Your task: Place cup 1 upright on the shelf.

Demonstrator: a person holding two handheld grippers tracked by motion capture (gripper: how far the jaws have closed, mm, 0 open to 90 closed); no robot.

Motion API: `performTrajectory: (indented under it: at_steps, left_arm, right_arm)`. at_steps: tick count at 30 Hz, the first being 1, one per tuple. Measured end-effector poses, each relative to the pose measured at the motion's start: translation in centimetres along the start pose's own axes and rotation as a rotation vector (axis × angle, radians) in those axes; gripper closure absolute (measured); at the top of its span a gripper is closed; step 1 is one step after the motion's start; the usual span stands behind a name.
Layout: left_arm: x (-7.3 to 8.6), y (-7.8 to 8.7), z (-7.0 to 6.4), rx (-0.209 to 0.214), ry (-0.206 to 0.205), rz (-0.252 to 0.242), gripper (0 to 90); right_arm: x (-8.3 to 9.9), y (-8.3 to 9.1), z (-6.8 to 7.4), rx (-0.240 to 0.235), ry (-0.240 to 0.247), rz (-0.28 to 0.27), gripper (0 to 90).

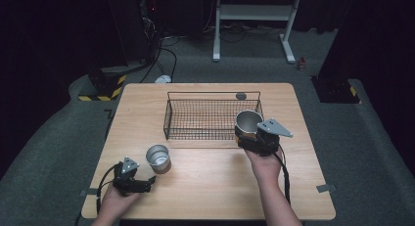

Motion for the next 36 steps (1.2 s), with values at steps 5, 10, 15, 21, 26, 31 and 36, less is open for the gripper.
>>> performTrajectory:
  at_steps: [5, 10, 15, 21, 26, 31, 36]
  left_arm:
    - [0.0, 0.0, 0.0, 0.0, 0.001, 0.001, 0.5]
    - [0.0, 0.0, 0.0, 0.002, -0.001, 0.0, 0.5]
    - [0.0, 0.0, 0.0, 0.002, 0.0, 0.0, 0.5]
    - [0.0, 0.0, 0.0, 0.003, 0.0, 0.0, 0.5]
    - [0.0, 0.0, 0.0, 0.003, -0.001, 0.001, 0.5]
    - [0.0, 0.0, 0.0, 0.004, -0.001, 0.001, 0.5]
    - [0.0, 0.0, 0.0, 0.002, -0.007, 0.0, 0.5]
  right_arm:
    - [-0.5, -0.2, -0.1, 0.004, -0.001, 0.0, 13.8]
    - [-0.9, -0.6, -0.1, 0.009, 0.002, -0.003, 13.8]
    - [-1.3, -1.2, -0.2, 0.024, 0.005, -0.009, 13.8]
    - [-1.8, -1.8, -0.4, 0.033, 0.013, -0.004, 13.8]
    - [-2.4, -2.4, -0.4, 0.04, 0.021, -0.002, 13.8]
    - [-3.0, -2.9, -0.5, 0.043, 0.025, -0.006, 13.8]
    - [-3.5, -3.4, -0.4, 0.051, 0.031, -0.004, 13.8]
Point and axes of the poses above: each handheld gripper's, and its own axes: y roughly backward along the jaws, x roughly out of its underside, z roughly to its left, the point moved 8 cm from there along -y, roughly forward along the jaws, and after that the axes turned 5 degrees about -x, right-handed, at the moved point
